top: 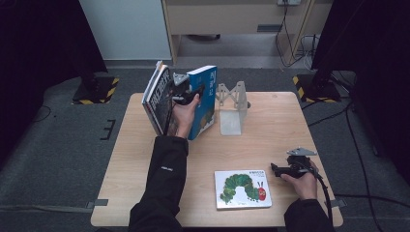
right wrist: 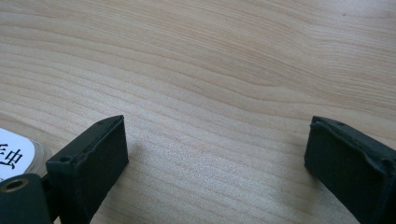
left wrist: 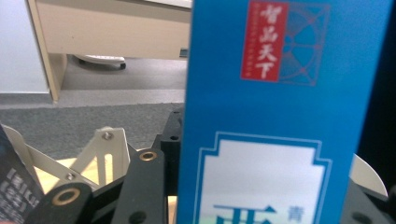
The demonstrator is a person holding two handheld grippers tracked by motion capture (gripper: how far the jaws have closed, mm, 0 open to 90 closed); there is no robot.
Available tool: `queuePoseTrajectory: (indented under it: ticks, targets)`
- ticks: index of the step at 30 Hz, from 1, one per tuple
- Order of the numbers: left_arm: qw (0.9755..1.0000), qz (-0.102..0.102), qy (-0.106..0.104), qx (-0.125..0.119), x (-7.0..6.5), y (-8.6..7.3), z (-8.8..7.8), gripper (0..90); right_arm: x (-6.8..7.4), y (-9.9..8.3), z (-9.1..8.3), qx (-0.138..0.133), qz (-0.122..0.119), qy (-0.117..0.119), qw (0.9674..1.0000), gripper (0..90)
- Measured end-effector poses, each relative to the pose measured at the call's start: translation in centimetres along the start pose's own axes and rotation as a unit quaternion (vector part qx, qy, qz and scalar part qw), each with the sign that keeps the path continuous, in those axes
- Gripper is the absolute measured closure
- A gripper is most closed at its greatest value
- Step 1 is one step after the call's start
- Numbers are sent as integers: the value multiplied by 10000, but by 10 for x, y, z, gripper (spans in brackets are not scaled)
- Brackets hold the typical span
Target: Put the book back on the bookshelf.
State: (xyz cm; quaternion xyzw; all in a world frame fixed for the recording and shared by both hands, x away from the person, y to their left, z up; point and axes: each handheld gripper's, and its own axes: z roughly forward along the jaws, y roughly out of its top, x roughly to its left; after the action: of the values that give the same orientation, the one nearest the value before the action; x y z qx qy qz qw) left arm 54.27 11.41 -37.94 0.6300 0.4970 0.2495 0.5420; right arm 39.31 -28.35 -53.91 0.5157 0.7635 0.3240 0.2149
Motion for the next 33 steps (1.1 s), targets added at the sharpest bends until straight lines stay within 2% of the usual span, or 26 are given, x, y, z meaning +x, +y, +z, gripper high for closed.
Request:
queuePoseTrajectory:
  ticks: [3, 5, 13, 20, 23, 25, 33]
  targets:
    - [9999, -70, -2, -83, 0, -4, 0, 594, 0, 0, 0, 0, -5, 0, 10000, 63]
    - [10000, -36, -22, -73, 0, -4, 0, 593, 0, 0, 0, 1, -3, 0, 10000, 63]
    - [9995, 302, 16, 61, -5, -9, -10, 580, 0, 0, 0, 11, -11, -3, 10000, 63]
    - [9997, 218, 54, 81, -4, -14, -23, 576, 0, 0, 0, 11, -11, -9, 10000, 64]
    - [9994, 321, 73, 122, -6, -17, -29, 576, 0, 0, 0, 13, -9, -9, 10000, 64]
    - [9994, 290, 109, 160, -8, -19, -35, 575, 0, 0, 0, 10, -3, -10, 10000, 64]
    - [9996, 249, 54, 128, -4, -38, -59, 571, 0, 0, 0, 13, 2, -10, 10000, 64]
